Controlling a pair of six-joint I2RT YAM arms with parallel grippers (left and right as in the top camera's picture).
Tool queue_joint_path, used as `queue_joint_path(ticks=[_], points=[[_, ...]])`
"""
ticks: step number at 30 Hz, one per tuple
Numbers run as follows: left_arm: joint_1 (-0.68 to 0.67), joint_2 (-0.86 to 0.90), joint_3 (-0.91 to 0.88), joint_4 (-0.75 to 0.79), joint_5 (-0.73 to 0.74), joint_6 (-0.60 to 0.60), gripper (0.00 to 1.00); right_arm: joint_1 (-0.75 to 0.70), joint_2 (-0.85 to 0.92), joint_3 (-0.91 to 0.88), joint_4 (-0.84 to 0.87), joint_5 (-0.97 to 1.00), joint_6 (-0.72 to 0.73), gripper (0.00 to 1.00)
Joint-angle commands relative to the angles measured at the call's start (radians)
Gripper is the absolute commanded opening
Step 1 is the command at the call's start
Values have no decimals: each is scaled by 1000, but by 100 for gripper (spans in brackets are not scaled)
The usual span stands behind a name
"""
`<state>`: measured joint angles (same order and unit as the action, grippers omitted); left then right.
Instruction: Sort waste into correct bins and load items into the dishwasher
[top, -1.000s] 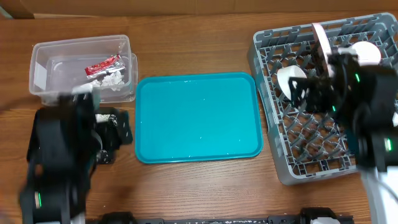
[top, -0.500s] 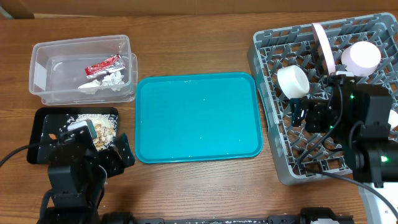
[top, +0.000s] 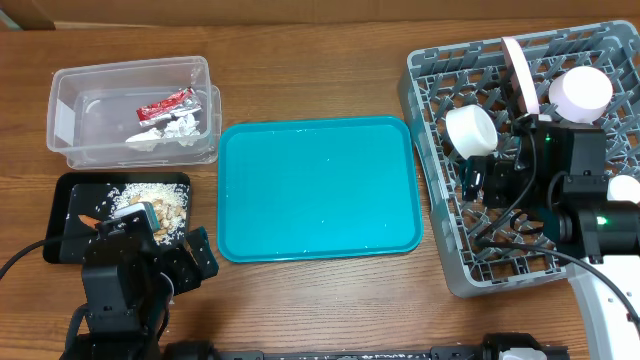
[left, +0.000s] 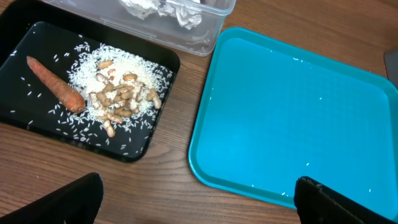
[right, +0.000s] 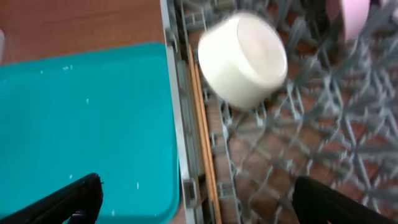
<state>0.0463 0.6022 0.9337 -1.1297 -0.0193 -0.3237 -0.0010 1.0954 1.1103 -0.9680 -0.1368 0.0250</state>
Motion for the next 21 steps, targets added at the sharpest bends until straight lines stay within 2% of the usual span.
queue_joint_path(ticks=[1,7,15,21], points=[[0,-6,-11,3,-10,-16,100,24,-53,-3,92,6,-8,100],[0,-6,-11,3,-10,-16,100,59,-223,-124,386,36,-24,100],[0,-6,-11,3,-10,-16,100,59,-538,-476,752,57,-26,100],[0,-6,-11,3,-10,-16,100,59,-752,-738,943,93,-26,100]])
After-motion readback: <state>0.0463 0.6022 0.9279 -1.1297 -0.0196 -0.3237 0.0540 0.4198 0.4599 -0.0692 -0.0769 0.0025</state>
